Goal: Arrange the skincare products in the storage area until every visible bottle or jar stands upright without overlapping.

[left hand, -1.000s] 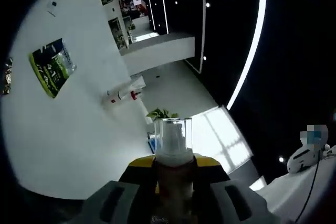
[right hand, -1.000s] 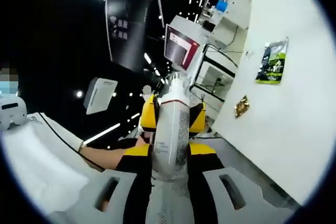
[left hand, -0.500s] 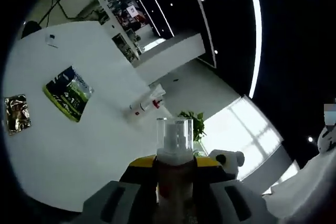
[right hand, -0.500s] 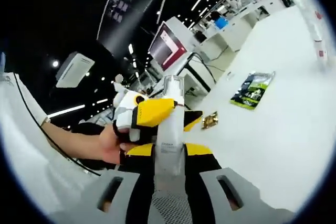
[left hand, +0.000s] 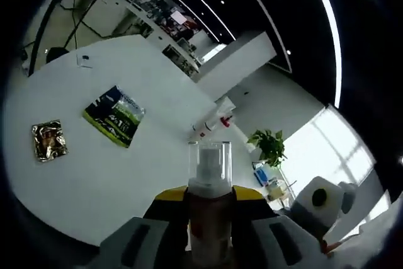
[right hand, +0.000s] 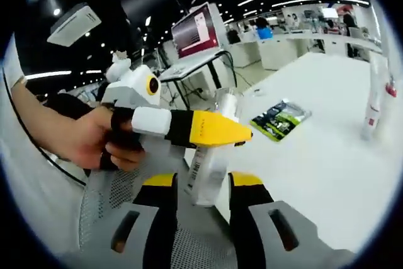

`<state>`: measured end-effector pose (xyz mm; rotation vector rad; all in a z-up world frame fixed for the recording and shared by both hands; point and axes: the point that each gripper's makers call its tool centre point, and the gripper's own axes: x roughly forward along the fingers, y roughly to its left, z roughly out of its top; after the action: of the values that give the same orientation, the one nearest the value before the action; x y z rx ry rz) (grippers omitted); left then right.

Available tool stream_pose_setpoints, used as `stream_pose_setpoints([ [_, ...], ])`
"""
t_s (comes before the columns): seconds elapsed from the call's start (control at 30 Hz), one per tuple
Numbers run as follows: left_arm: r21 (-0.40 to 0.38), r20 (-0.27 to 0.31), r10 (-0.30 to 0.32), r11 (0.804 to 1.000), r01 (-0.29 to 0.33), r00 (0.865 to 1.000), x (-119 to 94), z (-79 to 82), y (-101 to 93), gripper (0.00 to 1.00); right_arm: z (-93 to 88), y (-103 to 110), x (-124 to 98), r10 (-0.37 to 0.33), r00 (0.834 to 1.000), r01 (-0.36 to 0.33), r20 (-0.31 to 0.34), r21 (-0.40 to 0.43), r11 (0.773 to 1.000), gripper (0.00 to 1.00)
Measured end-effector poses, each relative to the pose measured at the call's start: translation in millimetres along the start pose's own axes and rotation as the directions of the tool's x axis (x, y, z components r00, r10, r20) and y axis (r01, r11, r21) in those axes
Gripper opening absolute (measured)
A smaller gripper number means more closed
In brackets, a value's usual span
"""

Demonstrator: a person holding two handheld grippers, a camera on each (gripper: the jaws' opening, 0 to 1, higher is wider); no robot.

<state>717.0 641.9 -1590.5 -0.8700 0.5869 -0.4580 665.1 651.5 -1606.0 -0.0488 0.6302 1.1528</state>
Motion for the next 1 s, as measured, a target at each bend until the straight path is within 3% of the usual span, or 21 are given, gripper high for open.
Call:
stream_pose_setpoints([
  [0.1,0.06,-0.017,0.02,0.998,-0.019,1.0,1,-4.6,-0.3,0.25,-3.3,-4,-1,-0.029,0.999,0.029,-0.019,-0.018,0.999,0.24],
  [0.2,0.036,-0.019,0.014,0.999,-0.013,1.0,2,-4.1,1.3,0.25,-3.4,-5,-2,-0.024,1.0,0.024,-0.021,-0.005,1.0,0.22],
  [0.3,0.025,-0.045,-0.002,1.0,0.003,0.999,0,-9.6,0.7,0.26,-8.1,-4,-5,0.014,0.999,-0.011,-0.034,0.101,0.995,0.2],
  [0.33,0.025,-0.049,-0.017,1.0,0.018,0.999,0,-10.2,-1.3,0.26,-7.0,-6,-7,0.011,1.0,-0.008,-0.028,0.093,0.996,0.2],
  [0.4,0.021,-0.064,-0.055,0.998,0.056,0.996,-1,-11.5,-6.2,0.26,-2.9,-8,-11,0.031,0.999,-0.032,0.007,0.179,0.983,0.18],
  [0.43,0.044,-0.064,-0.083,0.995,0.085,0.995,-1,-11.5,-10.0,0.26,0.3,-9,-14,0.066,0.997,-0.075,0.041,0.266,0.961,0.17],
  [0.5,0.048,-0.042,-0.126,0.991,0.128,0.991,-3,-6.7,-15.5,0.26,6.6,-7,-20,0.117,0.989,-0.139,0.085,0.335,0.932,0.15],
  [0.53,0.028,-0.026,-0.155,0.987,0.156,0.988,-4,-3.5,-21.2,0.26,10.9,-7,-23,0.124,0.987,-0.153,0.107,0.334,0.93,0.15],
  [0.63,0.041,-0.041,-0.187,0.981,0.188,0.982,-5,-6.2,-25.3,0.26,10.3,-4,-26,0.139,0.987,-0.156,0.077,0.289,0.945,0.15],
  [0.67,0.045,-0.036,-0.202,0.978,0.204,0.979,-5,-5.1,-28.0,0.26,11.3,-4,-28,0.154,0.984,-0.173,0.086,0.301,0.938,0.14],
  [0.77,0.0,-0.026,-0.275,0.961,0.275,0.961,-7,-2.3,-37.9,0.26,17.5,1,-36,0.243,0.96,-0.28,0.142,0.378,0.883,0.14],
  [0.8,-0.02,-0.033,-0.295,0.955,0.295,0.955,-8,-3.6,-42.2,0.26,18.5,3,-41,0.282,0.947,-0.322,0.158,0.407,0.855,0.14],
  [0.83,-0.037,-0.031,-0.306,0.952,0.305,0.951,-9,-3.8,-44.6,0.27,20.5,2,-44,0.285,0.942,-0.335,0.178,0.412,0.848,0.0],
  [0.87,-0.022,-0.011,-0.29,0.957,0.29,0.957,-7,0.6,-40.0,0.25,14.5,14,-54,0.322,0.931,-0.363,0.17,0.501,0.786,0.0],
  [0.9,-0.074,-0.033,-0.355,0.933,0.352,0.934,-11,-3.0,-52.1,0.25,24.2,5,-53,0.342,0.904,-0.425,0.256,0.464,0.777,0.0],
  [0.93,-0.08,-0.057,-0.383,0.922,0.378,0.922,-11,-7.0,-56.9,0.18,23.2,7,-53,0.36,0.896,-0.442,0.259,0.456,0.773,0.0],
  [0.97,-0.062,-0.032,-0.383,0.923,0.381,0.923,-10,-2.1,-61.9,0.14,15.3,11,-55,0.404,0.895,-0.445,0.19,0.445,0.777,0.0],
  [1.0,-0.06,-0.049,-0.394,0.918,0.391,0.918,-12,-4.7,-62.5,0.0,10.8,-3,-49,0.324,0.931,-0.366,0.17,0.406,0.838,0.0],
])
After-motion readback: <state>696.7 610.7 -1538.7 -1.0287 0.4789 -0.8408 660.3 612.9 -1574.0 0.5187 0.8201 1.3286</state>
